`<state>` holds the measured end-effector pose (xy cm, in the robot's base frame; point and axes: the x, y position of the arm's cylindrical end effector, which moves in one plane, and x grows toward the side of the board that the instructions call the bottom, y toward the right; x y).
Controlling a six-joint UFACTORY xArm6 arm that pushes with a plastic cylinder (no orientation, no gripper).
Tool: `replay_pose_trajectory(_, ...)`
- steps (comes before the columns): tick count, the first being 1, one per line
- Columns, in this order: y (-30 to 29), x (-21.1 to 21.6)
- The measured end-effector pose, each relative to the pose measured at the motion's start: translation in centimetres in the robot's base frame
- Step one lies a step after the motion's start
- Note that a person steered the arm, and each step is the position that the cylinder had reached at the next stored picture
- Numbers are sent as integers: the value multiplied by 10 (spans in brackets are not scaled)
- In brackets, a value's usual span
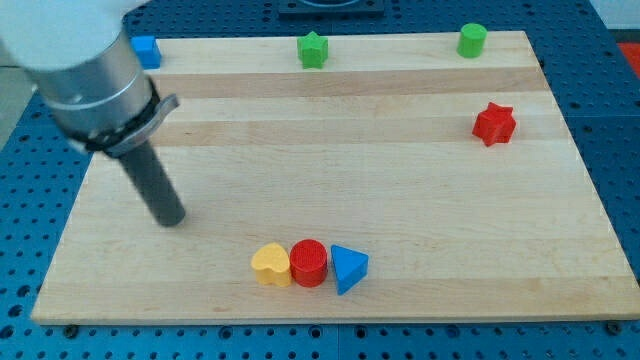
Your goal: Move the red star to the bottom right of the yellow hexagon
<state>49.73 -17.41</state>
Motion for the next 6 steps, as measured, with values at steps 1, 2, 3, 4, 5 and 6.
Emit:
replay_pose_trajectory(1, 85, -31)
replay_pose_trajectory(2, 199, -34)
replay_pose_trajectory(3, 316, -34)
replay_pose_trajectory(4, 420, -39)
replay_pose_trajectory(5, 451, -76)
replay_pose_trajectory(6, 432, -98)
